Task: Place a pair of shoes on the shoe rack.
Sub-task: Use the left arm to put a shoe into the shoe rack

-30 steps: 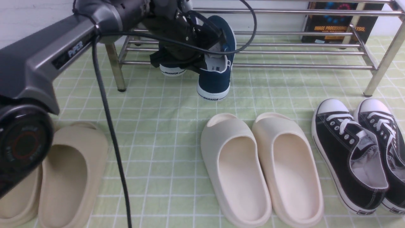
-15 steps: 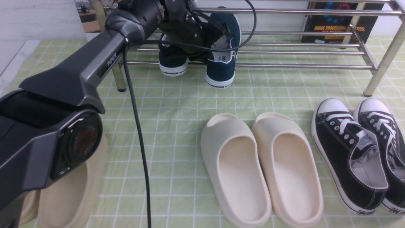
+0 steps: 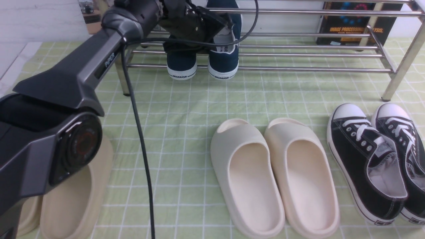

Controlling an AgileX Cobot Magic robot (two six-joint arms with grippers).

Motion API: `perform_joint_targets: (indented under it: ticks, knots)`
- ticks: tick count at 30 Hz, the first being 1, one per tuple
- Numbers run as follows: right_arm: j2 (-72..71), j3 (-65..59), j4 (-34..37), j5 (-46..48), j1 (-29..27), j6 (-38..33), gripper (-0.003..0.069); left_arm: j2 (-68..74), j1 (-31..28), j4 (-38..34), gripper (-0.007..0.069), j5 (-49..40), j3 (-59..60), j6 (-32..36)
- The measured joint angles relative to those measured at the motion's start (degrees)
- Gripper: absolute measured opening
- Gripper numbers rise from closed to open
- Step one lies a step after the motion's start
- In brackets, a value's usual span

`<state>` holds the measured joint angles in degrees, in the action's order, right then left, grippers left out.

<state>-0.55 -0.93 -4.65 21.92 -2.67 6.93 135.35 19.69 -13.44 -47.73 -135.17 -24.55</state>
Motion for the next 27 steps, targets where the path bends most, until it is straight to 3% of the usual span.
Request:
perform_joint_targets:
  ticks: [4,11,12,15,17,20,23,24,27]
  knots:
    - [0.0,0.0,0.0,0.0,0.0,0.0,0.0239,1.0,0.0,0.1,0.0048,0.0,0.0,0.3]
    - [0.0,0.0,0.0,0.0,0.0,0.0,0.0239,0.9,0.0,0.7,0.0196,0.5,-1.8,0.4]
    - [0.0,0.0,0.0,0.0,0.0,0.0,0.0239,0.2,0.1,1.8,0.0242,-0.9,-3.2,0.4]
    - [0.0,0.0,0.0,0.0,0.0,0.0,0.0239,-1.7,0.1,5.2,0.0265,-5.9,-6.4,1.2]
    - [0.0,0.0,0.0,0.0,0.0,0.0,0.0239,-3.0,0.1,6.9,0.0254,-9.2,-7.6,2.3]
    - [0.0,0.0,0.0,0.0,0.0,0.0,0.0239,-6.9,0.3,9.1,0.0141,-19.2,-9.3,5.9]
    - [0.0,0.0,0.0,0.0,0.0,0.0,0.0239,-7.7,0.9,9.1,0.0059,-21.9,-9.4,6.8]
    - [0.0,0.0,0.0,0.0,0.0,0.0,0.0239,-7.3,2.0,8.6,-0.0011,-22.6,-9.3,7.0]
    - [0.0,0.0,0.0,0.0,0.0,0.0,0.0239,-5.5,3.7,7.7,-0.0013,-22.2,-8.6,7.3]
